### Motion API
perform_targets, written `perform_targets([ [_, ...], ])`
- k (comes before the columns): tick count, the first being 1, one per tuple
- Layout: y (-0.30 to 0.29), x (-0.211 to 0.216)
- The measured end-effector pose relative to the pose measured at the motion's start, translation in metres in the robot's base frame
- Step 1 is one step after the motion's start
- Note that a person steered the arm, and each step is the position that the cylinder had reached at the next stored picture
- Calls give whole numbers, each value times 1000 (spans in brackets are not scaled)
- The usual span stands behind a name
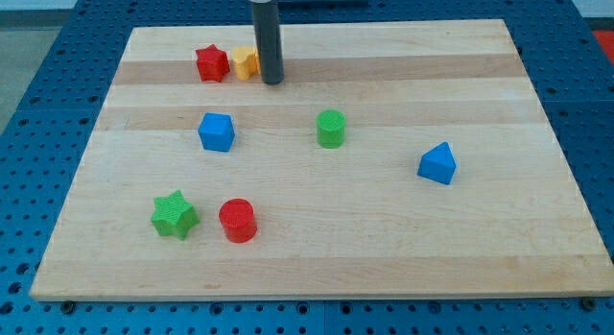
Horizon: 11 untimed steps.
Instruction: Point your arm towards the top of the yellow hexagon
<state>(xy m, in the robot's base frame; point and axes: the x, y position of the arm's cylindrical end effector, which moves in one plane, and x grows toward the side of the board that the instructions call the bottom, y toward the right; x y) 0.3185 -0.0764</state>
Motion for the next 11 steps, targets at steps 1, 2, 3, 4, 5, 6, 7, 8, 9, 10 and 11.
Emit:
perform_targets([
  [1, -9, 21],
  [2, -3, 32],
  [3, 72, 39],
  [4, 121, 28],
  [5, 142, -18],
  [6, 135, -85],
  [7, 93, -124],
  [8, 34, -124],
  [9, -5, -122],
  [10, -8, -108],
  [11, -8, -92],
])
